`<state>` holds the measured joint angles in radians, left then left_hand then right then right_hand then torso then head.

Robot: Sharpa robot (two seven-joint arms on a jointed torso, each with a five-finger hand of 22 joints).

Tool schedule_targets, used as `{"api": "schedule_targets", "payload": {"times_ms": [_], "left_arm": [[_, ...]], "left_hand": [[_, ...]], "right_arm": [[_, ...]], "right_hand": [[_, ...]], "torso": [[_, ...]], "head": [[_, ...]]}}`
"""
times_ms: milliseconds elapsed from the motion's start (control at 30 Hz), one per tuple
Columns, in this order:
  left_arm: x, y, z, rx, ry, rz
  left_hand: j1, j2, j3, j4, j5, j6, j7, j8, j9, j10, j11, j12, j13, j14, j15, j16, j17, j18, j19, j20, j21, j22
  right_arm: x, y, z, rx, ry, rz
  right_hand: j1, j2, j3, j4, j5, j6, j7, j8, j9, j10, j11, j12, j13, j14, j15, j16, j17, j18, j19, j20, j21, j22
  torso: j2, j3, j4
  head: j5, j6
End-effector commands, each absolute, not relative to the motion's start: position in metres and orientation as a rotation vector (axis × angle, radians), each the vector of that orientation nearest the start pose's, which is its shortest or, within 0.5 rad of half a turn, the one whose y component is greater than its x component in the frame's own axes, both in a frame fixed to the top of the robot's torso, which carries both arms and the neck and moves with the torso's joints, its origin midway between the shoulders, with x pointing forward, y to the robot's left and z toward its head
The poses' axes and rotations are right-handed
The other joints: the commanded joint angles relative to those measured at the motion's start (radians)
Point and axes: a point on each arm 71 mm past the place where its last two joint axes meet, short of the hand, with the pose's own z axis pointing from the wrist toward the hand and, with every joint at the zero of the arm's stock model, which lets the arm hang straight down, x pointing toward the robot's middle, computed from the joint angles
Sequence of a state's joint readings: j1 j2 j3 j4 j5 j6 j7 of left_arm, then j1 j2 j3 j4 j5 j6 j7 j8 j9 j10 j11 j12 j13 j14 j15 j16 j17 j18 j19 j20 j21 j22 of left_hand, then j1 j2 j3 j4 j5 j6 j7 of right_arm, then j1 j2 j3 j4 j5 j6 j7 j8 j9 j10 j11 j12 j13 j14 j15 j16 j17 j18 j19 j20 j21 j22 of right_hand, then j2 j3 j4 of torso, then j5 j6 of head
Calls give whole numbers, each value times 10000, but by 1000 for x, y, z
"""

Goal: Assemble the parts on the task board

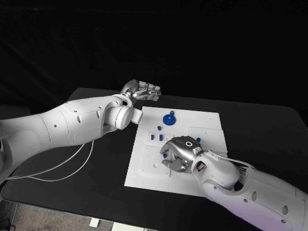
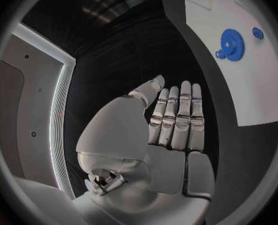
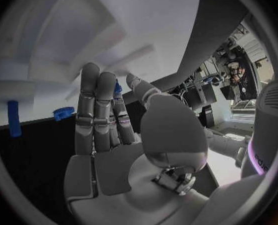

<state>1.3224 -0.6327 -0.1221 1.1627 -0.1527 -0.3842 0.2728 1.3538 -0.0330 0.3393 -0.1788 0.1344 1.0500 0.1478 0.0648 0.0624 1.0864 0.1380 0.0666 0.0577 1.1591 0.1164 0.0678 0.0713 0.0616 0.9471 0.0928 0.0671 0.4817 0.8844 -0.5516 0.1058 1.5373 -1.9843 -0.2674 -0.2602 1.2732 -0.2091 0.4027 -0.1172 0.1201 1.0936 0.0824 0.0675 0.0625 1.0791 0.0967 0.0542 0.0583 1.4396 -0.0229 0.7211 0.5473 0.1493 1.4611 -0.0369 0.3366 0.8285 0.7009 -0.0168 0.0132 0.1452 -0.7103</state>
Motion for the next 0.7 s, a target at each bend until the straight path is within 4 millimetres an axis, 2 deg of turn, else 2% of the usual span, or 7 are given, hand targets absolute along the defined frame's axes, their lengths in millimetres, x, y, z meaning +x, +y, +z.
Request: {"api": "schedule_targets", "payload": {"times_ms": [33,200,400,433,533,667,700], "left_arm": [[565,212,-163,-9516,14413,-12412],[565,213,-163,-9518,14436,-12424],[565,214,-164,-9526,14439,-12411],[565,214,-164,-9527,14441,-12411],[565,215,-164,-9533,14448,-12406],[565,216,-164,-9543,14447,-12387],[565,216,-164,-9546,14446,-12382]], "left_hand": [[-28,-52,-30,16,-56,-66,-23,27,6,-68,19,-27,1,-63,6,-45,-7,-94,34,18,58,-8],[-41,-47,-42,39,-69,-87,-22,32,8,-97,27,-21,4,-87,16,-42,-4,-87,30,35,41,-101],[-40,-47,-43,39,-69,-87,-22,32,8,-97,27,-21,4,-87,16,-42,-4,-87,30,35,41,-103],[-30,-61,-51,54,-67,-95,-20,35,8,-102,30,-22,2,-104,22,-42,0,-77,86,47,55,-387],[-30,-61,-51,54,-67,-95,-20,35,8,-102,30,-22,2,-104,22,-42,0,-77,86,47,55,-387],[-30,-61,-51,54,-67,-95,-20,35,8,-102,30,-22,2,-104,22,-42,0,-77,86,47,55,-387],[-30,-61,-51,54,-67,-95,-20,35,8,-102,30,-22,2,-104,22,-42,0,-77,86,47,55,-387]], "right_arm": [[413,-57,-257,-4378,15934,6976],[410,-64,-246,-4074,15582,7136],[414,-74,-223,-3563,15153,7283],[415,-77,-219,-3449,15099,7308],[419,-85,-205,-3092,14945,7368],[427,-98,-188,-2578,14655,7375],[429,-101,-184,-2472,14592,7359]], "right_hand": [[214,-103,-166,175,20,-66,-23,-60,-7,-33,-5,45,5,-10,51,103,-93,-12,233,-9,-165,-99],[247,-174,-225,274,42,-61,-35,-57,-6,-8,-16,43,5,7,41,148,-150,-20,319,-20,-249,-131],[236,-206,-163,333,45,-48,0,-57,-6,67,-37,48,7,15,27,164,-175,-27,349,-32,-280,-140],[235,-203,-139,340,36,-46,4,-57,-6,106,-45,46,6,18,21,168,-178,-30,355,-37,-283,-139],[220,-182,-76,356,44,-55,20,-56,-6,221,-71,45,6,24,5,179,-183,-41,361,-51,-285,-131],[249,-177,506,299,-132,-36,80,-58,-6,477,-123,39,1,40,-44,219,-167,-69,365,-106,-222,-35],[206,-244,739,288,-121,-36,63,-59,-7,530,-138,35,-1,48,-50,241,-148,-74,359,-117,-182,21]], "torso": [[-3,12,-5],[-10,-2,-16],[-8,8,-13],[-5,9,-6],[-11,6,-14],[-3,5,-27],[-3,6,-29]], "head": [[-33,21],[-90,71],[-144,135],[-169,152],[-240,192],[-322,249],[-348,266]]}}
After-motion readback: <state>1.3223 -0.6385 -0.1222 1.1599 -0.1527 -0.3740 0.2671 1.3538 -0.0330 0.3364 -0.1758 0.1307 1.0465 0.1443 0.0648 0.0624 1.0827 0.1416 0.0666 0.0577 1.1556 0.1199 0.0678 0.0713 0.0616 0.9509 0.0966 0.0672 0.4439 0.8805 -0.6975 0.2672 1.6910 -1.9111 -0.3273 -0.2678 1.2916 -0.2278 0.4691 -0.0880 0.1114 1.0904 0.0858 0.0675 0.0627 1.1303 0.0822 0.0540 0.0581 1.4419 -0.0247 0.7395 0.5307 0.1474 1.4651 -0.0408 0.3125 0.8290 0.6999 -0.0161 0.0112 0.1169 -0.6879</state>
